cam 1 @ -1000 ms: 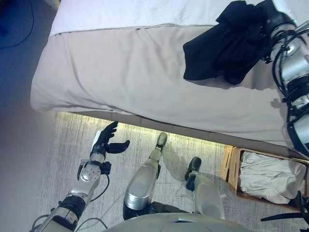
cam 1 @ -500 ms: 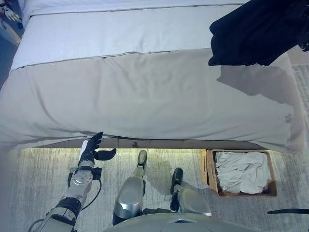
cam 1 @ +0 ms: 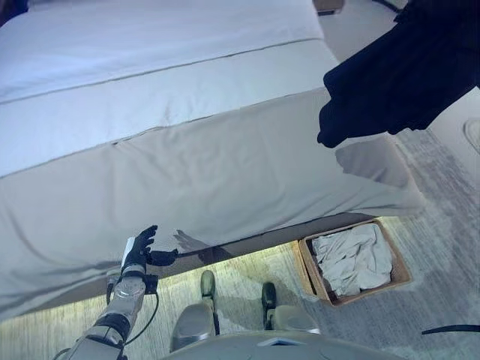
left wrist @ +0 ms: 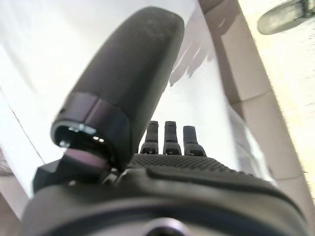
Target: Pick up the clothes from the bed and place them into the basket
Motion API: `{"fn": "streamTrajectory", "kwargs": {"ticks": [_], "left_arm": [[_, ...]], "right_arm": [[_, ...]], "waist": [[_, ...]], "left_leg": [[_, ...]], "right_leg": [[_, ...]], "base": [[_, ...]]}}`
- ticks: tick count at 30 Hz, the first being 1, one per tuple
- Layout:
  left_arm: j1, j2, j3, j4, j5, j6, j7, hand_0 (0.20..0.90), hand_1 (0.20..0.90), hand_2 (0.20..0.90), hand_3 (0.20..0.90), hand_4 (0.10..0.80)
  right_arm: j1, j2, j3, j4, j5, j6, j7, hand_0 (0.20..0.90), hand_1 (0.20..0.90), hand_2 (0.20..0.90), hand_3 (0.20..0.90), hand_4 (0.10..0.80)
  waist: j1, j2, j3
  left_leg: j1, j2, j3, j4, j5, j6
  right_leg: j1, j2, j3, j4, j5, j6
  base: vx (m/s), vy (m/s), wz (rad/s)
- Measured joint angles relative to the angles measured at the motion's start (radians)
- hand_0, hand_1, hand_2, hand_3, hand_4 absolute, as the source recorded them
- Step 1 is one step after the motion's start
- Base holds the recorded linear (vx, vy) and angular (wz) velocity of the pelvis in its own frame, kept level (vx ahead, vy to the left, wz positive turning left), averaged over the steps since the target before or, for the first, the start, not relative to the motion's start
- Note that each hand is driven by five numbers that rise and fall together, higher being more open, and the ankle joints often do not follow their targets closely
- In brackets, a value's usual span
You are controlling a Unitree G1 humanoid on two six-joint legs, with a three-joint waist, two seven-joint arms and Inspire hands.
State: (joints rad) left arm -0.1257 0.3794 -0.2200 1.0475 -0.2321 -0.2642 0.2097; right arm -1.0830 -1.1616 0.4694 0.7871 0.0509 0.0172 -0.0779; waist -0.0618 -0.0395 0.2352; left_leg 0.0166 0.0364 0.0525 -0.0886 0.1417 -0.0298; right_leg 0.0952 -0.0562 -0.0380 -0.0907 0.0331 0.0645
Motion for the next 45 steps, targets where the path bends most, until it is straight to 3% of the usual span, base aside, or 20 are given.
{"fn": "streamTrajectory", "kwargs": {"ticks": [11, 15, 17, 29, 45], "left_arm": [[0.008, -0.039, -0.001, 0.023, 0.02, 0.0, -0.005, 0.9, 0.9, 0.9, 0.9, 0.8], [0.018, -0.054, -0.001, 0.028, 0.037, -0.001, -0.014, 0.9, 0.9, 0.9, 0.9, 0.8], [0.019, -0.055, -0.001, 0.028, 0.038, -0.002, -0.021, 0.9, 0.9, 0.9, 0.9, 0.8], [0.019, -0.056, -0.002, 0.057, 0.039, -0.002, -0.02, 0.9, 0.9, 0.9, 0.9, 0.8], [0.021, -0.057, -0.019, 0.067, 0.04, -0.002, -0.021, 0.9, 0.9, 0.9, 0.9, 0.8]], "right_arm": [[0.416, 0.002, -0.182, -0.003, 0.006, -0.001, 0.003, 0.3, 0.3, 0.3, 0.2, 0.1], [0.506, 0.036, -0.2, 0.0, 0.005, -0.003, 0.006, 0.3, 0.3, 0.3, 0.2, 0.1], [0.578, 0.083, -0.26, 0.017, 0.005, -0.009, 0.008, 0.3, 0.3, 0.3, 0.2, 0.1], [0.663, 0.229, -0.268, 0.094, -0.033, -0.02, 0.049, 0.3, 0.3, 0.3, 0.2, 0.1], [0.66, 0.309, -0.258, 0.209, -0.112, 0.001, 0.096, 0.3, 0.3, 0.3, 0.2, 0.1]], "waist": [[-0.094, 0.022, -0.046], [-0.109, 0.036, -0.055], [-0.112, 0.038, -0.065], [-0.107, 0.056, -0.077], [-0.068, 0.053, -0.083]], "left_leg": [[0.027, 0.001, 0.059, -0.004, -0.022, 0.014], [0.042, 0.008, 0.082, -0.005, -0.031, 0.008], [0.044, 0.014, 0.084, -0.005, -0.032, 0.007], [0.042, 0.02, 0.078, -0.005, -0.032, 0.007], [0.036, 0.018, 0.063, -0.003, -0.031, 0.007]], "right_leg": [[-0.003, 0.0, 0.063, 0.0, 0.0, 0.0], [-0.001, 0.004, 0.086, 0.0, 0.0, 0.0], [-0.001, 0.011, 0.088, 0.0, 0.0, 0.0], [-0.001, 0.017, 0.082, 0.0, 0.0, 0.0], [0.001, 0.016, 0.067, 0.0, 0.0, 0.0]], "base": [[-0.014, -0.001, -0.17], [0.023, 0.0, -0.19], [0.03, 0.003, -0.05], [0.003, 0.0, 0.0], [-0.035, -0.011, 0.03]]}}
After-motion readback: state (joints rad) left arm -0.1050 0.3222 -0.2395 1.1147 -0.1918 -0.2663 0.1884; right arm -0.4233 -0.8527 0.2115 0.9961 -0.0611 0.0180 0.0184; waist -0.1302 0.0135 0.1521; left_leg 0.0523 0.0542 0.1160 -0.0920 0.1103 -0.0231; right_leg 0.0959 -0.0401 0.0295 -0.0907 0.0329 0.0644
